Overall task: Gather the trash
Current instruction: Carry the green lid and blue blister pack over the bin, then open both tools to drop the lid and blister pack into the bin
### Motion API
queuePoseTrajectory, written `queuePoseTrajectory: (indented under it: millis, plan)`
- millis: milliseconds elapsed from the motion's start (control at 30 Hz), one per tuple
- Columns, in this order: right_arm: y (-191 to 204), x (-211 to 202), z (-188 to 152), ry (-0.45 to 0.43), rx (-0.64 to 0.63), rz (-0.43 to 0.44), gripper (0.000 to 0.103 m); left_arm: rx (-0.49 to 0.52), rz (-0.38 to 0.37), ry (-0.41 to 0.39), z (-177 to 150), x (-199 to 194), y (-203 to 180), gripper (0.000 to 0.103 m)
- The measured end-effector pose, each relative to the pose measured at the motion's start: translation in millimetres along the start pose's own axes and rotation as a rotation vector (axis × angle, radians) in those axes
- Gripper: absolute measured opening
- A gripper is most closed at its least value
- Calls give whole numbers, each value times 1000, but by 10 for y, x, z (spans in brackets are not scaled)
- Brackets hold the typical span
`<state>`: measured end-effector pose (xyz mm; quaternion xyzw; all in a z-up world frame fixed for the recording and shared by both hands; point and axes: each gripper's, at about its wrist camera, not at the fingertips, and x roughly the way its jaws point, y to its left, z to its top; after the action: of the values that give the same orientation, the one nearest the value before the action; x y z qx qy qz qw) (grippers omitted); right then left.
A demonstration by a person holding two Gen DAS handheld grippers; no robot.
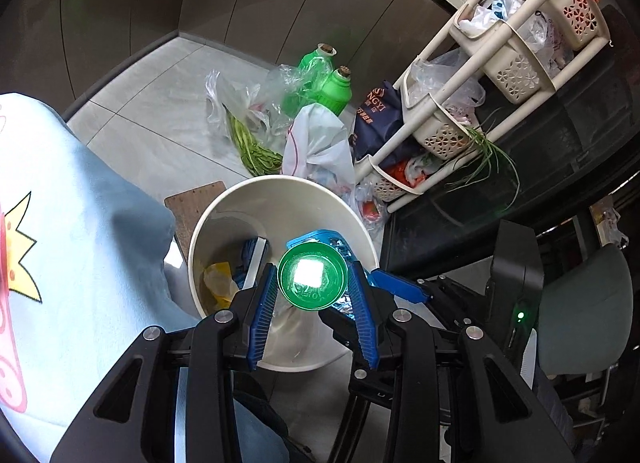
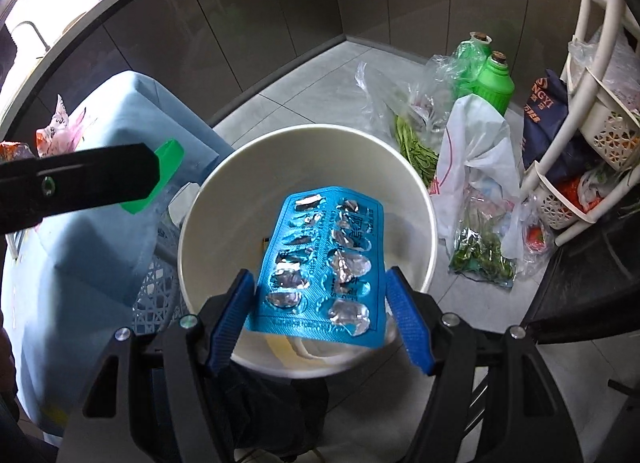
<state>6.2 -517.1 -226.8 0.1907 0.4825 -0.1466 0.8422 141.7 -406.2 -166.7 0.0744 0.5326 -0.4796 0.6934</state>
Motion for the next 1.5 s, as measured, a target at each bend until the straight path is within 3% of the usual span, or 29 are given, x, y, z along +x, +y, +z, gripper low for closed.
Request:
queuePoseTrajectory:
  millis: [200, 267, 333, 433, 500, 933, 1500]
  plan:
    - [13, 105, 14, 1, -35, -8, 70, -16, 9, -7, 51, 32, 18, 38]
    - [15, 110, -3, -9, -55, -11, 77, -18, 14, -15, 53, 15, 12, 54]
    - [34, 74, -32, -40, -82, -13, 98, -18, 35, -44, 52, -33, 10, 74]
    - [38, 17, -73, -60, -106, -3, 99, -17, 49, -75, 68, -97, 0, 91]
    - [11, 0, -79, -58, -106, -2, 99, -29, 46, -93, 82, -137, 4, 94]
    - [66, -241, -73, -86, -91, 11, 99, -23, 72, -141, 76, -364, -87, 94]
    - [551, -884, 13, -195, -198, 34, 99, -31, 150, -304, -203, -1335, -170, 94]
